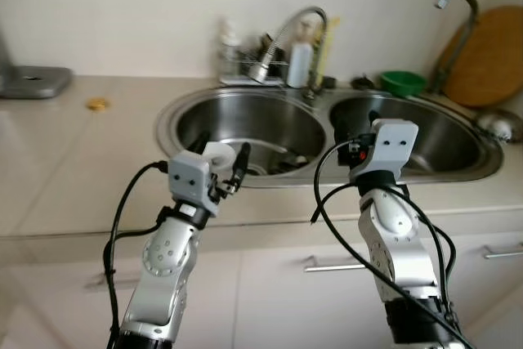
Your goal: Kitchen organization
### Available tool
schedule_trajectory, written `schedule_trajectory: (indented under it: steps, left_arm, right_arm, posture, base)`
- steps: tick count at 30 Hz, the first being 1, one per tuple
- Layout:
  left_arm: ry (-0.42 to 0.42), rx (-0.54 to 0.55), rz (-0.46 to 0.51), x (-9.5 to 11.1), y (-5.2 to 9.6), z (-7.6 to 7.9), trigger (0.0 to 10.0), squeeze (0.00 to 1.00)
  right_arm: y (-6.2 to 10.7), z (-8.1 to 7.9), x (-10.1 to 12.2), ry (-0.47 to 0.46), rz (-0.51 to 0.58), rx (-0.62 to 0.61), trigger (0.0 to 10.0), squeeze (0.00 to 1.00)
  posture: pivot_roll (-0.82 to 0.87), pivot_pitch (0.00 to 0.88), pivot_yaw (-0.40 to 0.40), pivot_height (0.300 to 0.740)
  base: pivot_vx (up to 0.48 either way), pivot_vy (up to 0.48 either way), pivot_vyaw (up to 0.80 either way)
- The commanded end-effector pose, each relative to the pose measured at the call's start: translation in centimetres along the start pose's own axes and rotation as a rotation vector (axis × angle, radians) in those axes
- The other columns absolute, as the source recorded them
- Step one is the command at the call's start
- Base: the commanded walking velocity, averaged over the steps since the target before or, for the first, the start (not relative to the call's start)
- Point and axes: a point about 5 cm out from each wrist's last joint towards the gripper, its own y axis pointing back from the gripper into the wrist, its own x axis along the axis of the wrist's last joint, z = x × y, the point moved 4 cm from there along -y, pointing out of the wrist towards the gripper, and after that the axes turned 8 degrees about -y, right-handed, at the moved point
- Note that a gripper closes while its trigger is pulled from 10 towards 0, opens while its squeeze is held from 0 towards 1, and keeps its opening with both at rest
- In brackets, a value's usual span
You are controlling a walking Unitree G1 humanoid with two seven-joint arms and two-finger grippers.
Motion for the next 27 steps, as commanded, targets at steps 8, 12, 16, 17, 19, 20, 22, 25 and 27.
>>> schedule_trajectory:
  steps: [8, 12, 16, 17, 19, 20, 22, 25, 27]
  left_arm:
    - [0.012, -0.027, 0.032, 0.6, -0.2, 0.9, 10.0, 0.00]
    - [0.013, -0.033, 0.038, 0.6, -0.2, 1.1, 10.0, 0.00]
    - [0.016, -0.035, 0.041, 0.6, -0.2, 1.2, 10.0, 0.00]
    - [0.016, -0.034, 0.041, 0.6, -0.3, 1.1, 10.0, 0.00]
    - [0.014, -0.036, 0.042, 0.6, -0.3, 1.1, 10.0, 0.00]
    - [0.011, -0.038, 0.041, 0.6, -0.3, 1.1, 10.0, 0.00]
    - [0.008, -0.043, 0.039, 0.5, -0.2, 1.2, 10.0, 0.00]
    - [0.001, -0.051, 0.030, 0.3, -0.2, 1.4, 10.0, 0.00]
    - [0.002, -0.053, 0.028, 0.3, -0.2, 1.4, 10.0, 0.00]
  right_arm:
    - [0.8, 0.0, 0.6, 0.006, 0.039, 0.009, 10.0, 0.00]
    - [1.2, -0.2, 0.4, 0.001, 0.032, 0.012, 10.0, 0.00]
    - [1.5, -0.3, 0.2, 0.001, 0.027, 0.018, 10.0, 0.00]
    - [1.5, -0.3, 0.2, 0.002, 0.027, 0.019, 10.0, 0.00]
    - [1.6, -0.4, 0.1, 0.002, 0.026, 0.020, 10.0, 0.00]
    - [1.6, -0.4, 0.1, 0.002, 0.025, 0.021, 10.0, 0.00]
    - [1.8, -0.5, 0.0, 0.002, 0.022, 0.024, 10.0, 0.00]
    - [2.0, -0.6, -0.2, 0.001, 0.017, 0.027, 10.0, 0.00]
    - [2.1, -0.6, -0.2, 0.001, 0.015, 0.027, 10.0, 0.00]
  posture:
    - [0.03, 0.000, -0.047, 0.740]
    - [0.03, 0.000, -0.043, 0.740]
    - [0.03, 0.000, -0.042, 0.740]
    - [0.03, 0.000, -0.041, 0.740]
    - [0.03, 0.000, -0.041, 0.740]
    - [0.03, 0.000, -0.040, 0.740]
    - [0.03, 0.000, -0.040, 0.740]
    - [0.03, 0.000, -0.040, 0.740]
    - [0.03, 0.000, -0.039, 0.740]
  base:
    - [0.000, -0.316, -0.80]
    - [0.000, 0.000, -0.80]
    - [0.000, 0.000, -0.80]
    - [0.000, 0.000, -0.80]
    - [0.000, 0.000, -0.80]
    - [0.000, 0.000, -0.80]
    - [0.000, 0.000, -0.80]
    - [0.000, 0.000, -0.80]
    - [0.000, -0.131, -0.80]
